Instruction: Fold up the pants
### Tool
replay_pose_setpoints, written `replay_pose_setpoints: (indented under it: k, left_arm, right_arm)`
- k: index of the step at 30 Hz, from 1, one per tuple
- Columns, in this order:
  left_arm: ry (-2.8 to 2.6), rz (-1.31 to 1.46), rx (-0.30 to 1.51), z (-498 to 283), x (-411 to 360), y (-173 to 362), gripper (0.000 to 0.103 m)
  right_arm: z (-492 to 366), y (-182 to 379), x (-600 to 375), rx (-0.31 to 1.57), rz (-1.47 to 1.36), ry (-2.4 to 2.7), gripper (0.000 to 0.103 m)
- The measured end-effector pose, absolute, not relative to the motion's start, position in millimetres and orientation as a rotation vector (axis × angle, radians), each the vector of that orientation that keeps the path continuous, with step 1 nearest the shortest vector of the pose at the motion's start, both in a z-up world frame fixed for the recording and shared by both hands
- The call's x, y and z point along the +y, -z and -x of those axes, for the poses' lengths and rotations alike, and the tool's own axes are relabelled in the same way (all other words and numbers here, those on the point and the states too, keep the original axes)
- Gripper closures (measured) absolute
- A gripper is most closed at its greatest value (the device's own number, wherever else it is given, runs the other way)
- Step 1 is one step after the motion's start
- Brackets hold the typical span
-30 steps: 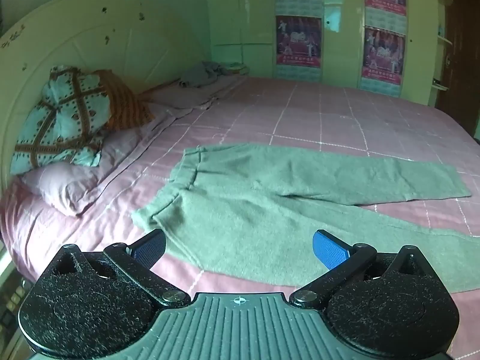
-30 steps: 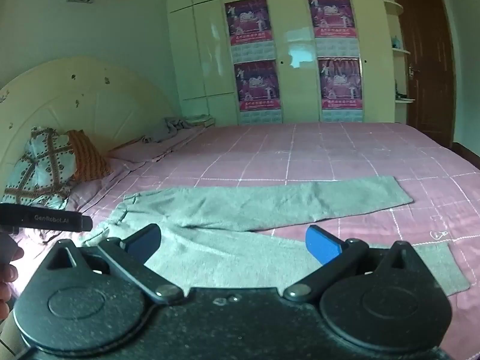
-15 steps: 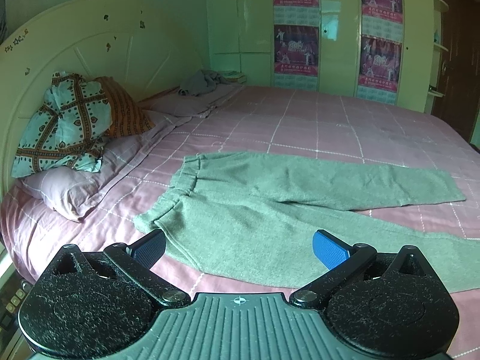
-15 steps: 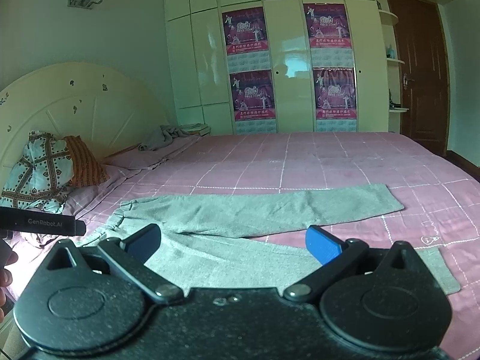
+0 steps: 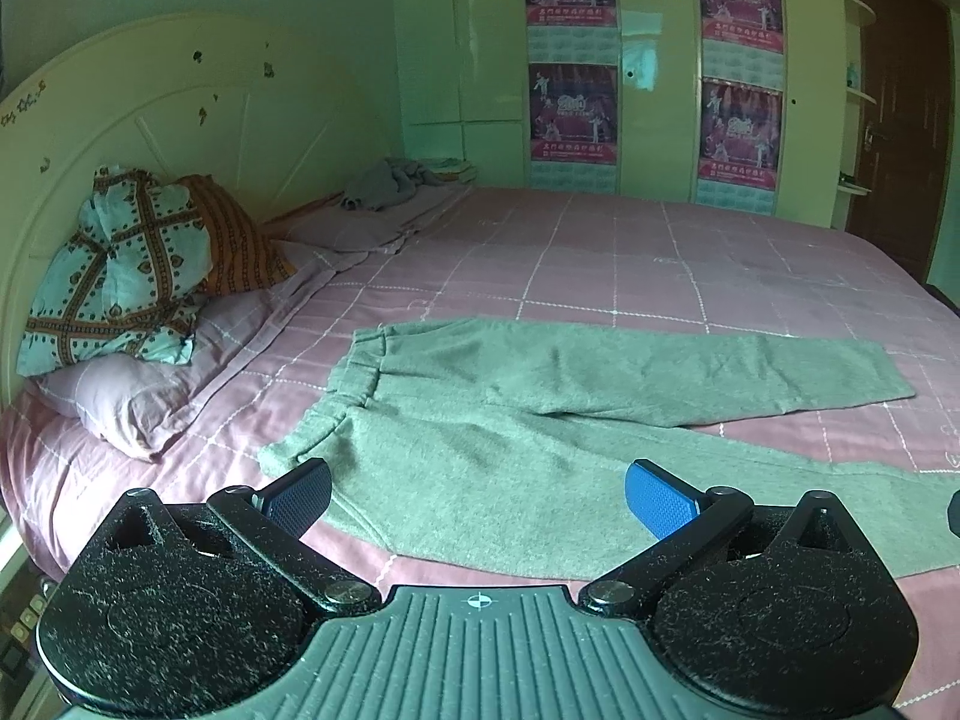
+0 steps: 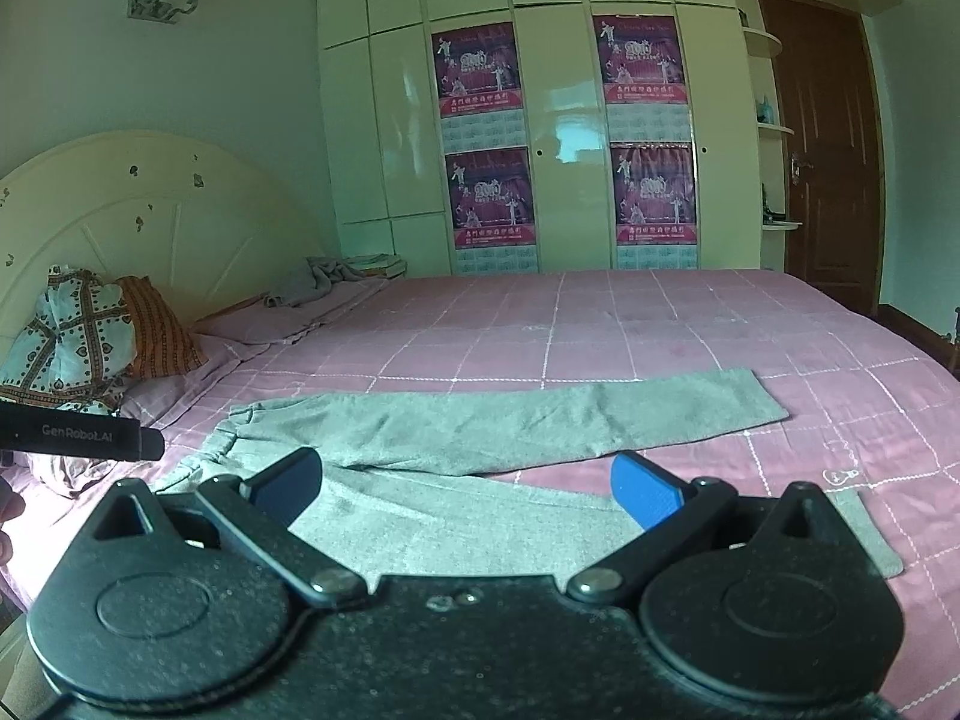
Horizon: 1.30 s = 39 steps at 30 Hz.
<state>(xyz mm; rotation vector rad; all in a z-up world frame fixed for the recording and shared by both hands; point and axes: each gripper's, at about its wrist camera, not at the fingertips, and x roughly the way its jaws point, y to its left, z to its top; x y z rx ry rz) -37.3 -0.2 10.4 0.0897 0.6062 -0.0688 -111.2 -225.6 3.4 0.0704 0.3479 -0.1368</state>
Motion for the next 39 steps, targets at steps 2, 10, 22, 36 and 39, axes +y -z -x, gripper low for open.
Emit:
replay_pose_setpoints:
  k: [2,10,22,36,39]
  left_arm:
    - [0.07,-0.095,0.596,38,-1,-11,0.0]
    - [0.082,-0.121,0.581,38,-5,-7,0.0]
    - [0.093,-0.142,0.556,40,-9,-7,0.0]
    - [0.092,-0.144,0.622,5,6,4,0.0]
    - [0.083,-0.143,0.627,-7,13,6,0.0]
  right_arm:
    - [111,-4,-225,0.357,-0.057,0.14,0.0]
    - [111,-3,-225,0.377,-0.059,0.147,0.0]
    - [107,1,-226,0.351,-0.112,0.142,0.0]
    - [83,2,-213,0.381,-0.084,0.098,0.0]
    - [73,1,-207,0.383,-0.07,0.088,0.0]
